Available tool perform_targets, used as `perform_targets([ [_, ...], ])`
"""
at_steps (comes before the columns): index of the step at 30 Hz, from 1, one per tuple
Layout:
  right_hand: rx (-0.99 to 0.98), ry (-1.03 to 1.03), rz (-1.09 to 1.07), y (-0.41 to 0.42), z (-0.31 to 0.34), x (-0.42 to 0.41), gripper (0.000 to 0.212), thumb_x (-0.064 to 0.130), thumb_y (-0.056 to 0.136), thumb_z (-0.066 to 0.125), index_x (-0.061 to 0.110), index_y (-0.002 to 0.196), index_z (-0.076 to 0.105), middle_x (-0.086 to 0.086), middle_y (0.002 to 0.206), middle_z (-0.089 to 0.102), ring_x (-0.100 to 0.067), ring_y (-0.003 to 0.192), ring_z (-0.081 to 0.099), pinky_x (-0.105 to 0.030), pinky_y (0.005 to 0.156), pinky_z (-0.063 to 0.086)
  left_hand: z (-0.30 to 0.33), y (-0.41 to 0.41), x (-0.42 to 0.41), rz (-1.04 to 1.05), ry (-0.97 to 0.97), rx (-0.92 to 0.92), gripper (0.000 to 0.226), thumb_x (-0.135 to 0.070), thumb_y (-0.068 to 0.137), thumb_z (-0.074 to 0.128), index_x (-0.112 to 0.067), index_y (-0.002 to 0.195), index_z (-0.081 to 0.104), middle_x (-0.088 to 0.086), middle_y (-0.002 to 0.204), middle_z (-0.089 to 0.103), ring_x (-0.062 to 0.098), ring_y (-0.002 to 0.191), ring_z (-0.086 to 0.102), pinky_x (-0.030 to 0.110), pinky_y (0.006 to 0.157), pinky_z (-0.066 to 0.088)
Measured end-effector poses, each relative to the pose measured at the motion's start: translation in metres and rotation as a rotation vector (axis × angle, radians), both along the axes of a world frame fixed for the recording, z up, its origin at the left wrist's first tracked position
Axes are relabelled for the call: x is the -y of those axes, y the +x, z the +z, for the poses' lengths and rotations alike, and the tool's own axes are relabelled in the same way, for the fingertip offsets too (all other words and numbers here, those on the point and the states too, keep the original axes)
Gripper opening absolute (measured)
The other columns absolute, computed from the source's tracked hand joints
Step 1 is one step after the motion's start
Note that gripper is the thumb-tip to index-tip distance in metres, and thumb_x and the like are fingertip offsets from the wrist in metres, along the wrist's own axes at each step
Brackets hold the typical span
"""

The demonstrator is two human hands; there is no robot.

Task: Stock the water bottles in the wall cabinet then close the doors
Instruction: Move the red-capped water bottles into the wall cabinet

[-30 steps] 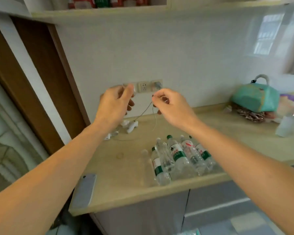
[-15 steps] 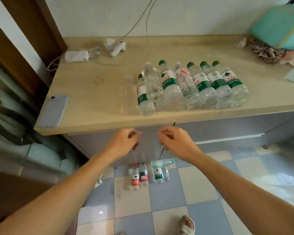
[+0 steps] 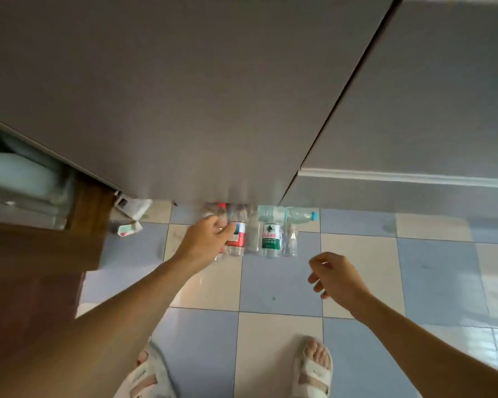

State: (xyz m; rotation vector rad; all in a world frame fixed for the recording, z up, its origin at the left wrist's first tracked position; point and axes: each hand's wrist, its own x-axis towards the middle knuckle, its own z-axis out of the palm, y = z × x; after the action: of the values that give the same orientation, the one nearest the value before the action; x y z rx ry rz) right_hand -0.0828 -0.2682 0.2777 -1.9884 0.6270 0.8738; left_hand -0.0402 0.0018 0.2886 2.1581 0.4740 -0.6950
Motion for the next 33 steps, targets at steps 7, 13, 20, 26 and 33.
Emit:
perform_targets([
  [7,-0.056,-0.046,-0.003,-0.021,-0.185,-0.009,0.020,0.019,0.101,0.050,0.013,0.110,0.067,-0.008,0.089,0.073,-0.022,0.071,0.069,-0.038,0.067,0.062,-0.201,-0.029,0.007,-0.027,0.116,-0.033,0.040,-0.039,0.098,0.062,-0.004,0.118,0.059,0.014,0.113,0.067,0.031,0.103,0.062,0.041,0.087,0.052],
  [13,0.073,-0.009,0.152,-0.025,-0.281,-0.082,0.066,0.032,0.101,0.052,0.036,0.159,0.020,-0.005,0.135,0.060,-0.028,0.108,0.068,-0.045,0.088,0.060,-0.303,-0.052,-0.014,0.046,0.381,0.132,0.060,-0.046,0.096,0.063,-0.021,0.147,0.043,0.016,0.150,0.031,0.033,0.133,0.032,0.044,0.102,0.044],
  [20,0.500,-0.084,0.514,0.011,-0.351,-0.148,0.065,0.021,0.094,0.053,0.035,0.155,0.035,0.006,0.165,0.021,-0.026,0.129,0.054,-0.047,0.100,0.052,-0.379,-0.041,-0.045,0.174,0.129,0.218,0.066,-0.032,0.096,0.066,-0.023,0.155,0.038,0.013,0.138,0.047,0.028,0.124,0.053,0.029,0.096,0.044],
  [26,0.549,-0.230,0.645,-0.018,-0.380,-0.161,0.076,0.011,0.085,0.059,0.040,0.152,0.038,0.012,0.168,0.003,-0.025,0.136,0.031,-0.042,0.092,0.055,-0.388,-0.054,-0.045,0.196,0.083,0.152,0.072,-0.029,0.097,0.066,-0.026,0.159,0.029,0.017,0.127,0.051,0.030,0.120,0.054,0.040,0.106,0.046],
  [33,0.412,-0.243,0.733,-0.071,-0.374,-0.153,0.089,0.016,0.086,0.066,0.042,0.156,0.018,0.024,0.161,-0.023,-0.020,0.152,0.003,-0.041,0.095,0.056,-0.367,-0.093,-0.045,0.107,0.036,-0.057,0.075,-0.037,0.091,0.074,-0.024,0.153,0.033,0.011,0.133,0.055,0.026,0.120,0.057,0.045,0.103,0.052],
])
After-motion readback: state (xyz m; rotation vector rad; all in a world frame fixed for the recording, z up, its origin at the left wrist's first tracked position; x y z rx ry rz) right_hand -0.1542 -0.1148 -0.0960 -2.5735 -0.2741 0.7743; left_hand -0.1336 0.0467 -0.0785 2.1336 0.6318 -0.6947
